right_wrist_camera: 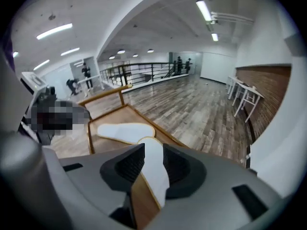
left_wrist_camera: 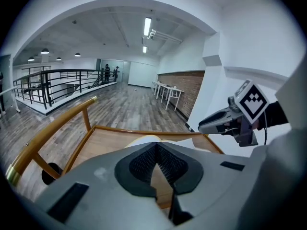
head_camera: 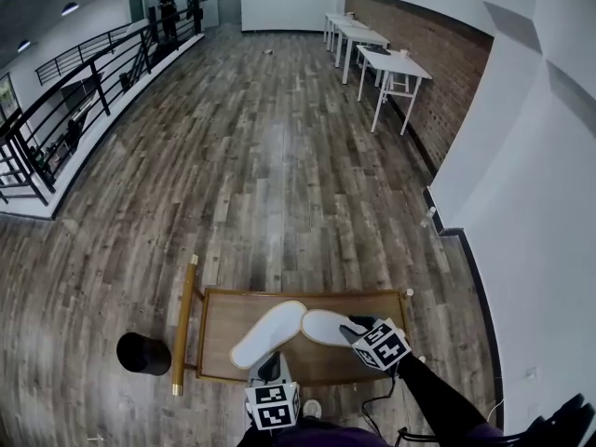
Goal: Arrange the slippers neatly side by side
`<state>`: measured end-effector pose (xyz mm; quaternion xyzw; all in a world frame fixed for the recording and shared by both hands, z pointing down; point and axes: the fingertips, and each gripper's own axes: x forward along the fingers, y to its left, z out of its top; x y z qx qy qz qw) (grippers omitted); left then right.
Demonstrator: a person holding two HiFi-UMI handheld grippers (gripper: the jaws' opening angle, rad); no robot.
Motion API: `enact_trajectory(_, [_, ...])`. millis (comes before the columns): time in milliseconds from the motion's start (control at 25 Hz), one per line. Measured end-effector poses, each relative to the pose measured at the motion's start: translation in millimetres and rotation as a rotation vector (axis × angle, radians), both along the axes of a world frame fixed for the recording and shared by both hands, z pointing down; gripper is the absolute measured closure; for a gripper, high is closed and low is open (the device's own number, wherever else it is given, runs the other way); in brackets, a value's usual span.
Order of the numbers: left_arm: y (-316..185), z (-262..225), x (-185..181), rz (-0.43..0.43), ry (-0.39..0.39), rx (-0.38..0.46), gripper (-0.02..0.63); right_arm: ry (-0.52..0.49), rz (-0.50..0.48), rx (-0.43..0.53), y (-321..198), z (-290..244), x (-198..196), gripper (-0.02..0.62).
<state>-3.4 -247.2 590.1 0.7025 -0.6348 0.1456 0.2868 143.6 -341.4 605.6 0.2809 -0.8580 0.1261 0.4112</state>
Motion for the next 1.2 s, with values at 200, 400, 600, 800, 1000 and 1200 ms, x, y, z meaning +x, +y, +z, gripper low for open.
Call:
enact_trajectory(200, [5, 2, 0, 0.020, -0.006, -0.014, 0.606, 0.271, -0.313, -0.065, -7, 46, -8, 0.440])
enact_trajectory(400, [11, -1, -9, 0.021, -0.023, -0.036, 0.606, 0.507, -0.533, -0.171, -9, 83, 0, 0.440])
enact_trajectory(600, [20, 4, -22, 0.002, -0.042, -0.061, 0.606, 0.614, -0.568, -0.261, -15, 111, 9, 0.440])
enact_trajectory(800, [23, 6, -30, -0.018, -0.051, -0.076, 0.606, 0.634, -0.529, -0.364, -9, 125, 18, 0.442])
enact_trajectory(1000, [18, 6, -30, -0.014, -0.052, -0.079, 0.606, 0.653, -0.489, -0.346, -10, 131, 21, 0.564])
enact_trajectory(1200, [11, 8, -24, 0.000, -0.041, -0.069, 0.606, 0.612, -0.436, -0.348, -7, 128, 20, 0.575])
